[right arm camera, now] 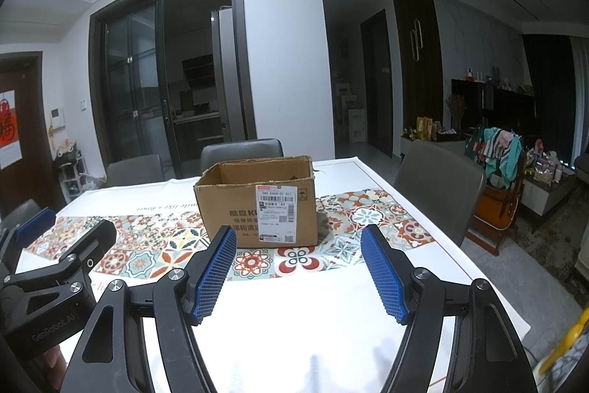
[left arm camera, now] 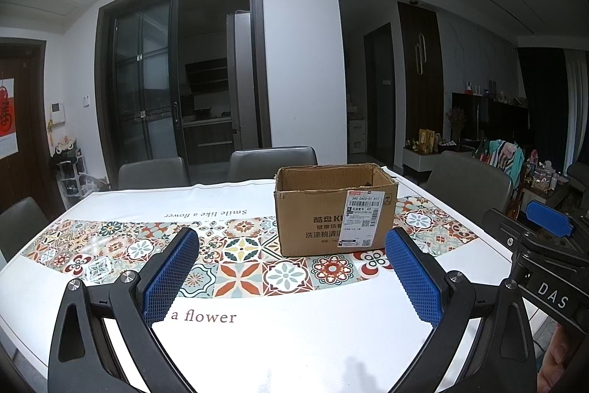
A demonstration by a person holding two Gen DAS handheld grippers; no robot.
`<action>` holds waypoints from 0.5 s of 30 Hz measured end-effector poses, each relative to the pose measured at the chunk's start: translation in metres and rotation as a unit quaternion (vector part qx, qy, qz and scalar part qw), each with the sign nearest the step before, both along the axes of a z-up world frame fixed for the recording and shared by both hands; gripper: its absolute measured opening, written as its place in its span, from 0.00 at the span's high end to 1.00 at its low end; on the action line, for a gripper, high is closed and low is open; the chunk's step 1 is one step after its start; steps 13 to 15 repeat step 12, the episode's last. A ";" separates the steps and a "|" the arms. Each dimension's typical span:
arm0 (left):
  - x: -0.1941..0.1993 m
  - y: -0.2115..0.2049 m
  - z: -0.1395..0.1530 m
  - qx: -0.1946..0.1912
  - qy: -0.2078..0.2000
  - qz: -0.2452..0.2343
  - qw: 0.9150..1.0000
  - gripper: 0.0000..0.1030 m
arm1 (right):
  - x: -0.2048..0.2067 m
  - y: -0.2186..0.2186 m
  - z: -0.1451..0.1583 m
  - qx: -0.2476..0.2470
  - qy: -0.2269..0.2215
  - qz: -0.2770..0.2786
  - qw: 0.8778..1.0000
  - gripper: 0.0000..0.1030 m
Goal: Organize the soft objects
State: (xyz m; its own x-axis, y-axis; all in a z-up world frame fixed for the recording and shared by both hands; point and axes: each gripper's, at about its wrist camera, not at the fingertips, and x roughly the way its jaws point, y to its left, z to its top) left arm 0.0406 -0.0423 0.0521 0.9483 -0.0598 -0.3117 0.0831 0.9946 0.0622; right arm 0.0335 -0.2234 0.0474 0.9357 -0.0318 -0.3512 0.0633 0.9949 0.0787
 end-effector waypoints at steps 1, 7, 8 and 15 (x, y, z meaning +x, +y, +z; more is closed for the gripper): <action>0.000 0.000 0.000 0.000 0.000 0.000 1.000 0.00 | 0.000 0.000 0.000 0.000 0.000 0.000 1.000 0.31; 0.000 0.001 0.000 0.000 0.000 -0.001 1.000 0.00 | 0.000 -0.001 -0.002 0.000 0.000 -0.001 1.000 0.31; 0.000 0.000 0.000 0.000 0.000 -0.001 1.000 0.00 | -0.001 -0.001 -0.002 0.001 0.000 0.000 1.000 0.31; 0.000 0.001 0.000 0.001 0.000 -0.001 1.000 0.00 | -0.001 -0.001 -0.003 0.001 0.000 0.000 1.000 0.31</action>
